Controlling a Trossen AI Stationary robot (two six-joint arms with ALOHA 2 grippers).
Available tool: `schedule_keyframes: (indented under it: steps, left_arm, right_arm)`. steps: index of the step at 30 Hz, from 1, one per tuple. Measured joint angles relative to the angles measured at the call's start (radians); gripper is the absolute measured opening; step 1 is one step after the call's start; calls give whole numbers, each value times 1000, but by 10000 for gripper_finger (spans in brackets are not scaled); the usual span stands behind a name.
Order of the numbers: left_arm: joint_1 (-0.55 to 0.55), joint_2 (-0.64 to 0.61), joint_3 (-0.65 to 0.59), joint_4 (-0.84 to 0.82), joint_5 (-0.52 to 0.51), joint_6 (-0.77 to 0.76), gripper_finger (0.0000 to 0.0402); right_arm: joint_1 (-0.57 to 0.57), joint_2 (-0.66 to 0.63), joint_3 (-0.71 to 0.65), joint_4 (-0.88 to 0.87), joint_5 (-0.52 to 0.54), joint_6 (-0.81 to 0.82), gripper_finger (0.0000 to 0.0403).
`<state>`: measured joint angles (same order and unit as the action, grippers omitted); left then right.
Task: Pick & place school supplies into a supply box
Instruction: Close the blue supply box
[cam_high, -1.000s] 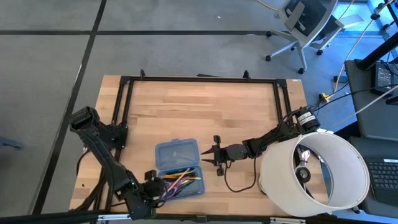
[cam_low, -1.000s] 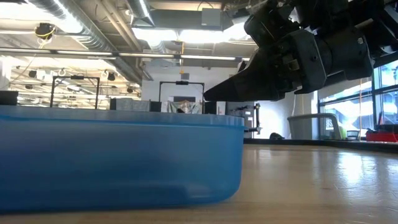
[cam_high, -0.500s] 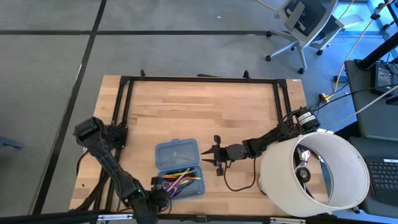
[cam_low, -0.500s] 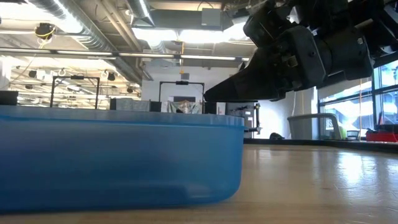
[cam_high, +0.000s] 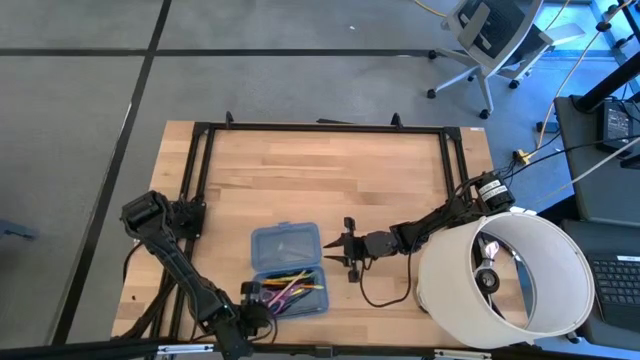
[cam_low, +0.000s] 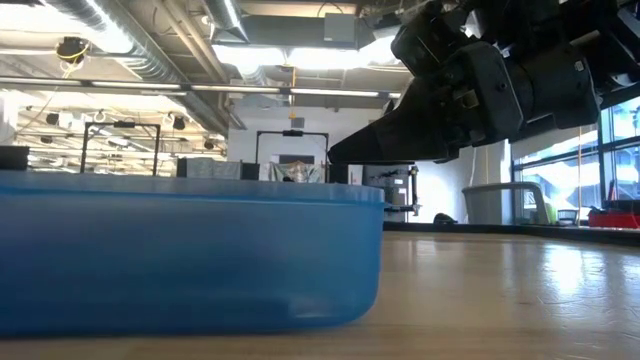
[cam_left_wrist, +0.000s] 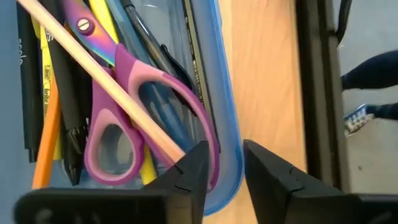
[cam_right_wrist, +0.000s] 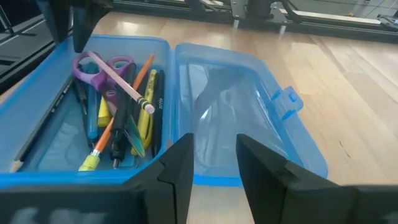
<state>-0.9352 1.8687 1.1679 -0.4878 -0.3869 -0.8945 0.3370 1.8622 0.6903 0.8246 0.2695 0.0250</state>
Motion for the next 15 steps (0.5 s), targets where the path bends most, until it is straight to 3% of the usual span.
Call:
schedule_keyframes:
  steps: [5,8,12,15]
  left_arm:
    - [0,0,0,-33,1,15,41]
    - [0,0,0,-48,0,19,11]
    - [0,0,0,-54,-2,18,7]
    - [0,0,0,-54,-2,31,5]
  right_arm:
    - [0,0,0,0,0,6,126]
    - [0,0,0,0,0,121,126]
    - [0,0,0,-3,0,323,126]
    - [0,0,0,-69,0,317,126]
